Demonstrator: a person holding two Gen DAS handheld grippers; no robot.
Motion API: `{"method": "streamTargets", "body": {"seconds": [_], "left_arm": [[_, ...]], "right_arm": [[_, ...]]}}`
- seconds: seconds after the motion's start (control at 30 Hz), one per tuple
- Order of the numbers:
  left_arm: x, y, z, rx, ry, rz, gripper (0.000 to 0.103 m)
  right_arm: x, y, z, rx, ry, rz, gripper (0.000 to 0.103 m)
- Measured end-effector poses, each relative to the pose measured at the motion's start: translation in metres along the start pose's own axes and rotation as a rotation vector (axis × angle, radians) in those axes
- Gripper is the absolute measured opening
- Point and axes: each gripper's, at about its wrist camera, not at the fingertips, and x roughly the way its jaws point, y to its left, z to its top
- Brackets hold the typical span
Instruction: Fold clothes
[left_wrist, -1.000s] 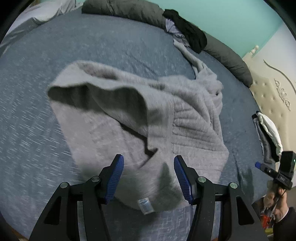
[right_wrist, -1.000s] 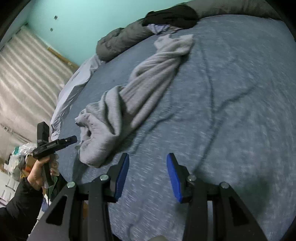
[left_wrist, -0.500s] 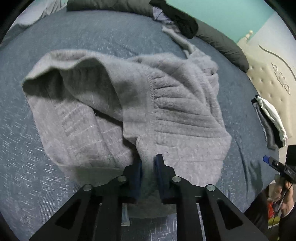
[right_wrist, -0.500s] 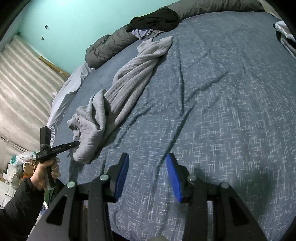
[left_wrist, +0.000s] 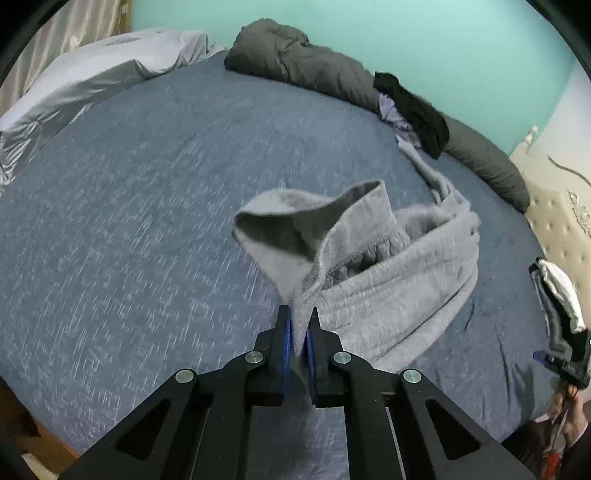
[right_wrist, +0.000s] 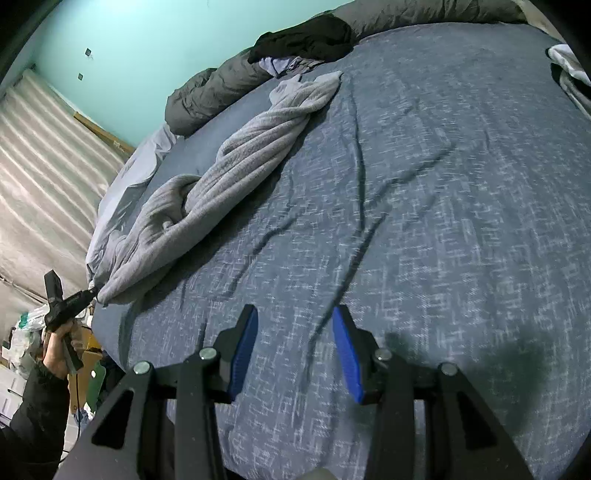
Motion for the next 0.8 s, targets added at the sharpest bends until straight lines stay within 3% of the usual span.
{"method": "streamTargets", "body": {"seconds": [0.3,0.8], "left_arm": [[0.028,-0.007,-0.018,-0.007,0.044,-0.019,0.007],[0.037,-0.004,-0.029,-0.02,0.07,-0.034,0.008]], "right_arm": [[0.039,0.011,0.036,0.023,0.066,-0.022,0.063],[0.113,0.028,0.136,0.069,0.091,-0.04,0.063]]}}
